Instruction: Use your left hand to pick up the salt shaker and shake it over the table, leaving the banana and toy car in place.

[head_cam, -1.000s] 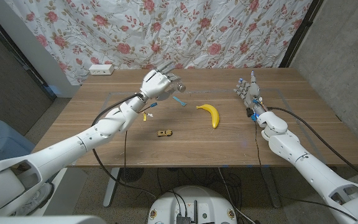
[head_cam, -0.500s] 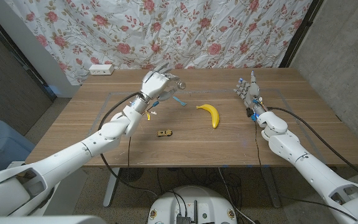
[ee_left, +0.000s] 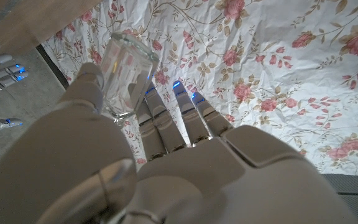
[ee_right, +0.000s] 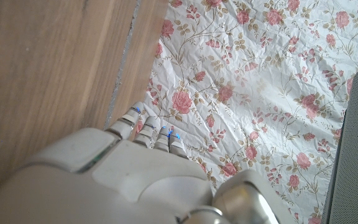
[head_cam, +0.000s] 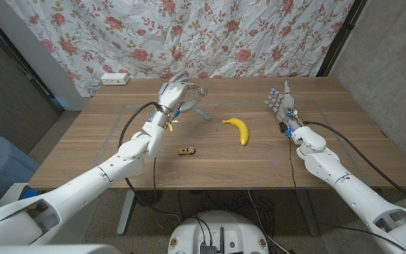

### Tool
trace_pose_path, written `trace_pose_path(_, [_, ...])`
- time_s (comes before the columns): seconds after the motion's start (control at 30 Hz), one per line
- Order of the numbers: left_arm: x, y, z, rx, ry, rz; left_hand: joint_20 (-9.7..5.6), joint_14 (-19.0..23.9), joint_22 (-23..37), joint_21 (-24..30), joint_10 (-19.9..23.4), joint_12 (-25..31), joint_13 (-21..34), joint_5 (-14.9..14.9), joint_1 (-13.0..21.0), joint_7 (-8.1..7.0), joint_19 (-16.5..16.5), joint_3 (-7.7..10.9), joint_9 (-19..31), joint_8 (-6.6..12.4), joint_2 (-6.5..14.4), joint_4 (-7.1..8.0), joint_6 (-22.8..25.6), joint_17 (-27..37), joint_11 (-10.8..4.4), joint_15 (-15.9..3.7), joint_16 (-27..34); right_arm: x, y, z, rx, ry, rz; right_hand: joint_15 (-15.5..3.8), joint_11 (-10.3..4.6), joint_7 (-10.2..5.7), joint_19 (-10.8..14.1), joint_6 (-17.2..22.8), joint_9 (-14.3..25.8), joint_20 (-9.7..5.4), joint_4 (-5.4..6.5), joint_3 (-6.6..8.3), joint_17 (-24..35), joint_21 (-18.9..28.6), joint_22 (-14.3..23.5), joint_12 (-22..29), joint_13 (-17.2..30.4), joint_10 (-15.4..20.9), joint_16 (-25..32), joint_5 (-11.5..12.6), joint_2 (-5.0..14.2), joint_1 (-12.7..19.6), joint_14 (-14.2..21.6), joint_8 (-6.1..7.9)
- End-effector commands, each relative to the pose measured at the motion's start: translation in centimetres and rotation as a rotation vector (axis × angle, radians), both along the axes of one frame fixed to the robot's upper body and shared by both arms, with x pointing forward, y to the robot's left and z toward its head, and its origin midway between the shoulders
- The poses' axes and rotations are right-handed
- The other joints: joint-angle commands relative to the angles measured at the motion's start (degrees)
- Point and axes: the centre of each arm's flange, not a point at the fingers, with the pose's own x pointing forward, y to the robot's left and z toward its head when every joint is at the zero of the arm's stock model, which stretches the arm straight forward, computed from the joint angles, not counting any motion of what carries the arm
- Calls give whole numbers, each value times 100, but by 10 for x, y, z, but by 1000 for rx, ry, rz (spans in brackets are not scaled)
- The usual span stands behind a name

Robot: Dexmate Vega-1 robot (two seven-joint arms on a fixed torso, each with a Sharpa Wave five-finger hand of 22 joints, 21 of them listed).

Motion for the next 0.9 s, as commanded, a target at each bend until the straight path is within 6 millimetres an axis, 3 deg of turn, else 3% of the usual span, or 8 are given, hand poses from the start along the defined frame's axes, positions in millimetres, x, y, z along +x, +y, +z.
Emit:
trace_pose_path(0.03, [3,4,-2,-186,125,-61,48,-30,31,-30,-47,-28,-5,16,-6,172,21,55,15,-4,26,5,194,17,14,-856,-20,0,0,0,0,0,0,-196,-8,50,30,-4,21,-7,32,-7,29,36,31,40,20,-35,21,41,585,-2,-39,20])
trace_pose_path(0.9, [8,14,-12,-455,358,-181,127,-362,36,-39,-370,-134,-12,8,-60,278,-98,82,-3,-176,72,-24,-76,19,27,-692,-43,0,0,0,0,0,0,-201,-10,49,32,-8,21,-7,32,-8,29,37,31,40,20,-36,21,40,584,-2,-38,18])
